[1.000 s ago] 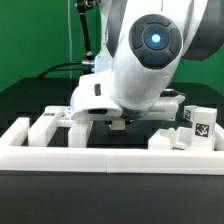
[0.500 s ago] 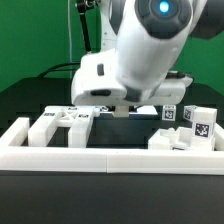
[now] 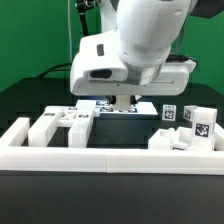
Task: Assemble chair
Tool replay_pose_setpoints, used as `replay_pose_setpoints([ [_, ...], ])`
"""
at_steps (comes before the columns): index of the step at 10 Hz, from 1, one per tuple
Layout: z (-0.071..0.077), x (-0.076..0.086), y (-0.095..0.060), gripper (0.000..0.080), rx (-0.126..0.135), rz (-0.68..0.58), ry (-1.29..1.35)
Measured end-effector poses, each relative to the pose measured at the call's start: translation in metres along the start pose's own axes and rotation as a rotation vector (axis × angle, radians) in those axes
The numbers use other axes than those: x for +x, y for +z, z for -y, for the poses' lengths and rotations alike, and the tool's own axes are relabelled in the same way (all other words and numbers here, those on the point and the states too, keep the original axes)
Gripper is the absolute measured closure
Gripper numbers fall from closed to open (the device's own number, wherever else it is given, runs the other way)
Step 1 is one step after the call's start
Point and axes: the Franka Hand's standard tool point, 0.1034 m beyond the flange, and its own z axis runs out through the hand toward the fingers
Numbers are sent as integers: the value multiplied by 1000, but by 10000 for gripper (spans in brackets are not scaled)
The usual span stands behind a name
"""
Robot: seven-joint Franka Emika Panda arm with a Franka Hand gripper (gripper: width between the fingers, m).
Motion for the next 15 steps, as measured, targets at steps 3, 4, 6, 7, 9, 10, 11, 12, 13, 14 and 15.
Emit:
replay_pose_setpoints([
  [3,0,-13,-44,509,2,-142,2],
  [4,1,-10,-62,509,6,-218,6],
  [6,0,-5,-72,509,-7,-358,6],
  [7,-1,-2,-74,509,-15,-437,9],
  [9,-3,1,-75,509,-29,-564,11],
  [10,-4,3,-79,509,-38,-639,14],
  [11,3,0,-86,509,-34,-671,28],
  [12,5,4,-101,509,-32,-746,33],
  [13,5,8,-108,509,-46,-838,31],
  [14,3,8,-104,509,-60,-908,27],
  [15,1,9,-103,509,-70,-966,29],
])
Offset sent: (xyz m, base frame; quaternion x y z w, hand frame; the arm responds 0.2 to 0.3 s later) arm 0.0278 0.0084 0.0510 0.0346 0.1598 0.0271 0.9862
